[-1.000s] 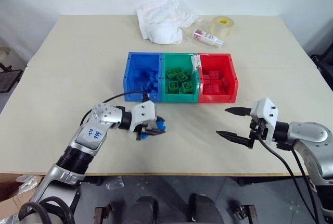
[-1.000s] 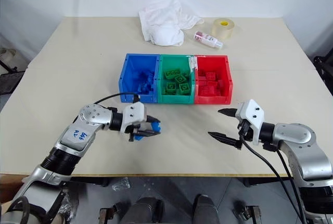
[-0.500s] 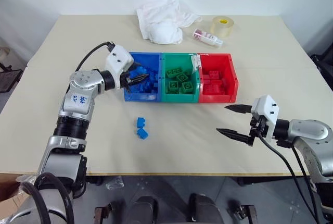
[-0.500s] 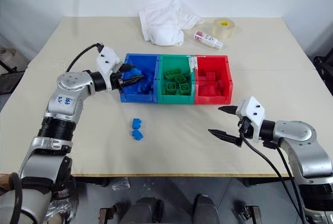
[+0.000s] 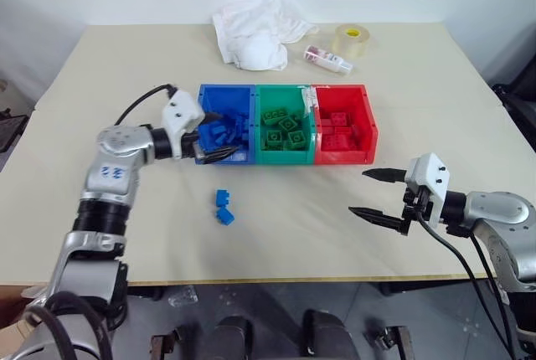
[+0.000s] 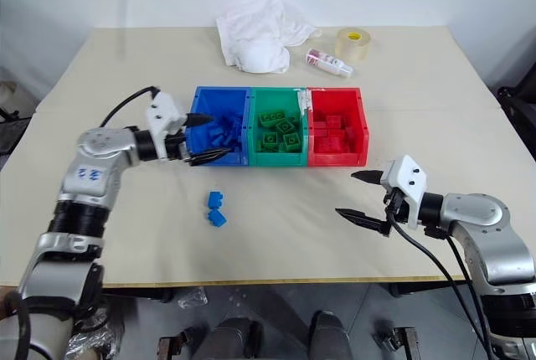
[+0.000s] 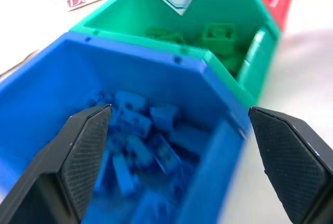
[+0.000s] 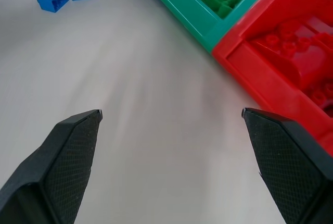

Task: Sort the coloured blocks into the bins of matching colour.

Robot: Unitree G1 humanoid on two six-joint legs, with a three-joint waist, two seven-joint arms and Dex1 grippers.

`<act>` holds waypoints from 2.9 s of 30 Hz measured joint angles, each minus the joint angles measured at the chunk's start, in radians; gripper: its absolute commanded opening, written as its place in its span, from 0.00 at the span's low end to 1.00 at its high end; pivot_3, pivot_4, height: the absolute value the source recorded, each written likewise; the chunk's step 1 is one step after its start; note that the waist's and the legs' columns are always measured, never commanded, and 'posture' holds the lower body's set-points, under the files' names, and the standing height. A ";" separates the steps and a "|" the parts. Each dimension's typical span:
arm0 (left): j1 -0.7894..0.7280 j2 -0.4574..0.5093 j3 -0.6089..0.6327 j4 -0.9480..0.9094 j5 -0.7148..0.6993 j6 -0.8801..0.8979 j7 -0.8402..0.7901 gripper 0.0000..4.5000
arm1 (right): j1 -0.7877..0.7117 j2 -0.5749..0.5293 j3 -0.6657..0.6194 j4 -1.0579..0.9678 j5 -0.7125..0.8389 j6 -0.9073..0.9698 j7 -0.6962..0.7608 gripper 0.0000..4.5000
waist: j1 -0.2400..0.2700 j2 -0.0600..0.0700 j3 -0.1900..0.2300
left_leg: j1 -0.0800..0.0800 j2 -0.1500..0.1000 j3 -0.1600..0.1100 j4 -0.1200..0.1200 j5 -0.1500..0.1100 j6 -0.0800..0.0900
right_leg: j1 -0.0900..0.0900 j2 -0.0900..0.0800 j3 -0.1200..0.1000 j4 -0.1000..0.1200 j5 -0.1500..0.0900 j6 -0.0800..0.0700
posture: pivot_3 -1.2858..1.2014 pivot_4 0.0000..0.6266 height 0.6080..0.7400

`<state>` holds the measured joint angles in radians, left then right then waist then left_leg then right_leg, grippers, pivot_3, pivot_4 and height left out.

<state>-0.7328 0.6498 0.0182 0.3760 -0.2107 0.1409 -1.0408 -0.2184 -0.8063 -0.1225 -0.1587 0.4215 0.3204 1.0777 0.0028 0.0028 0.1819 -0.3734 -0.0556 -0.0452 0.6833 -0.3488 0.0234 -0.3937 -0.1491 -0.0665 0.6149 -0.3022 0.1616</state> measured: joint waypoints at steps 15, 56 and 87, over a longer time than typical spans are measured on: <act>0.690 0.277 0.297 -0.249 -0.199 0.056 -0.280 1.00 | -0.056 0.005 0.013 0.101 0.006 -0.046 0.099 1.00 | 0.009 0.000 0.000 | 0.001 0.001 -0.001 0.000 0.000 0.000 | 0.002 -0.001 0.002 -0.003 0.000 0.000 | 0.52 0.24 1.00; 0.269 -0.076 -0.057 -0.021 -0.024 -0.126 -0.095 0.36 | -0.027 0.020 0.029 0.050 -0.002 -0.037 0.023 1.00 | 0.020 0.000 0.000 | 0.002 -0.001 0.000 0.002 0.000 0.000 | 0.001 -0.001 0.002 0.003 0.000 0.000 | 0.52 0.24 1.00; 0.171 0.076 0.094 -0.048 -0.106 -0.055 -0.100 0.99 | -0.075 0.036 0.039 0.096 -0.002 -0.063 0.059 1.00 | -0.011 -0.001 0.001 | 0.001 0.001 0.000 0.000 0.000 0.000 | -0.001 -0.001 0.001 0.003 0.000 0.000 | 0.52 0.24 1.00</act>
<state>-0.5621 0.7261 0.1118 0.3277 -0.3167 0.0855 -1.1412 -0.2937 -0.7700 -0.0835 -0.0629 0.4195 0.2576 1.1363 -0.0082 0.0019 0.1825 -0.3720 -0.0551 -0.0457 0.6835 -0.3490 0.0235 -0.3943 -0.1497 -0.0654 0.6183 -0.3023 0.1612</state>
